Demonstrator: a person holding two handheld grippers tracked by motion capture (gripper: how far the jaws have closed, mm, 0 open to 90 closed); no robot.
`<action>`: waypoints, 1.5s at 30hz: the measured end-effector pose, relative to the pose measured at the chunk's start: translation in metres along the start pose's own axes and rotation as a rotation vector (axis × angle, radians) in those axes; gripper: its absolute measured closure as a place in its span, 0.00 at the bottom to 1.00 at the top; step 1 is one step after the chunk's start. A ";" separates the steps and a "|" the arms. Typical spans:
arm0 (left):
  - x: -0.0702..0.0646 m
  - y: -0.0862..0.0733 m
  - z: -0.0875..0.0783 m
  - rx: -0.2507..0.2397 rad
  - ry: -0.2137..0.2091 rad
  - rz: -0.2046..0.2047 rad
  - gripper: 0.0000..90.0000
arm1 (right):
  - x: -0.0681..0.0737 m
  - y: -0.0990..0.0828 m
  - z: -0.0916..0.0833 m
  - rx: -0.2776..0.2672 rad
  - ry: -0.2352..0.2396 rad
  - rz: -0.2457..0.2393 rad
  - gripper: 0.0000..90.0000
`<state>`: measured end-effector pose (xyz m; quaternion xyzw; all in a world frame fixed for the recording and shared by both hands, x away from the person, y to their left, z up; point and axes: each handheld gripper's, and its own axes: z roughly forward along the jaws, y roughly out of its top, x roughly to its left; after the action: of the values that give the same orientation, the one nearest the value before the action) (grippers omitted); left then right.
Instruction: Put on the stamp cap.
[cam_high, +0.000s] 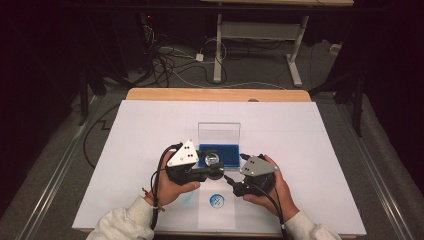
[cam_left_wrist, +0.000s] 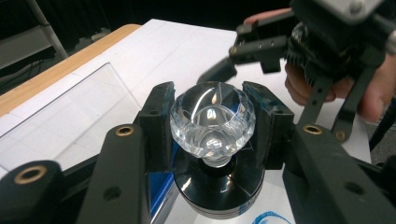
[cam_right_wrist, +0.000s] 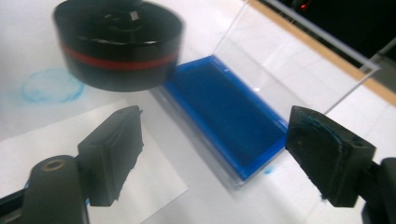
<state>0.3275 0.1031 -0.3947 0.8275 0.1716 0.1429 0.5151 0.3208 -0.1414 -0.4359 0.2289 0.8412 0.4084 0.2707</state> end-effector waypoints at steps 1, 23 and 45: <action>0.000 0.000 -0.001 0.001 0.000 -0.001 0.61 | -0.001 0.001 -0.002 -0.009 -0.008 0.003 0.21; 0.004 0.000 -0.011 0.007 0.035 0.011 0.61 | -0.014 -0.007 -0.038 -0.073 -0.119 -0.001 0.23; 0.011 0.003 -0.018 0.018 0.081 0.045 0.61 | -0.025 -0.043 -0.079 -0.094 -0.218 0.038 0.24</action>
<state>0.3307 0.1211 -0.3841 0.8294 0.1749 0.1865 0.4967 0.2819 -0.2248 -0.4234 0.2749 0.7821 0.4252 0.3633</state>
